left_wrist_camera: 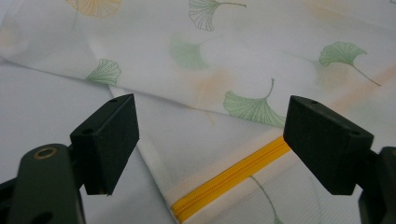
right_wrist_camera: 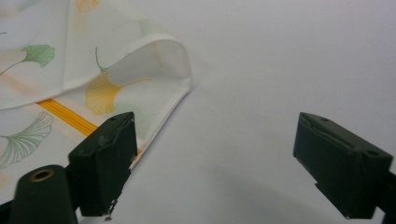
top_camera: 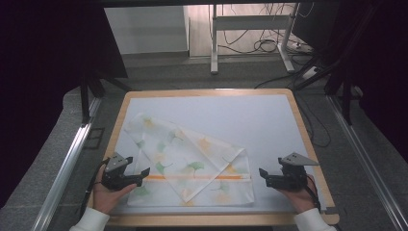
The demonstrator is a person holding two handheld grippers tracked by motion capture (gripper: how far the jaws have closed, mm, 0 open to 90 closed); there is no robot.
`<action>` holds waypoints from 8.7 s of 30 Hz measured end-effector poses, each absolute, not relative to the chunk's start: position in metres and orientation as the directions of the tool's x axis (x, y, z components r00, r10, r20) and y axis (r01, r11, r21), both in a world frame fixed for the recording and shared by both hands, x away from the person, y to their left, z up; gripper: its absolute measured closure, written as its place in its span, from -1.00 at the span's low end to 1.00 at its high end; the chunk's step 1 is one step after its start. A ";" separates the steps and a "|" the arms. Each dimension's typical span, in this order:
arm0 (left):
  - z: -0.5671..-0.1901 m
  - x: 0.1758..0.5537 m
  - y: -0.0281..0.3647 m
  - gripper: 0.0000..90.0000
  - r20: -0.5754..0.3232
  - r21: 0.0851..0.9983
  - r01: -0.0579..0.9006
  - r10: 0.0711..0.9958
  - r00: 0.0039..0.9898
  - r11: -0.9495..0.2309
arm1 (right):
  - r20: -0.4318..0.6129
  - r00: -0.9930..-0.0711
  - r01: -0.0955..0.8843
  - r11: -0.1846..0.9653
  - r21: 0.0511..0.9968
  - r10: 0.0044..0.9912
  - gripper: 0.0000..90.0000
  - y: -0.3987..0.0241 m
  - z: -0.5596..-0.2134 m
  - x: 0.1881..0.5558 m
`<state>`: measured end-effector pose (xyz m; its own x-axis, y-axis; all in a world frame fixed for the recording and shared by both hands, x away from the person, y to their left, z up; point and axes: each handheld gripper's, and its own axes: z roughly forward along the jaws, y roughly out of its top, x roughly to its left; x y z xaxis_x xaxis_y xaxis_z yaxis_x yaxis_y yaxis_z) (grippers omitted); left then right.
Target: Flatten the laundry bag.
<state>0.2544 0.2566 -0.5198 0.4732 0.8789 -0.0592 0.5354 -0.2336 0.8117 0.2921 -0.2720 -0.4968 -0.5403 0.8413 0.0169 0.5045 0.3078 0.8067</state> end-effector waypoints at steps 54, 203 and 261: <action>-0.521 0.250 0.251 -0.59 -0.092 0.809 0.542 0.862 0.499 -0.228 | 0.022 -0.694 0.459 0.418 0.784 0.720 -0.13 -0.233 -0.481 0.294; -0.525 0.254 0.243 -0.57 -0.052 0.795 0.542 0.860 0.508 -0.272 | 0.021 -0.860 0.373 0.600 0.707 0.510 0.90 -0.072 -0.471 0.301; -0.528 0.255 0.240 -0.57 -0.055 0.780 0.553 0.848 0.528 -0.294 | 0.036 -0.717 0.470 0.445 0.762 0.696 0.91 -0.132 -0.462 0.357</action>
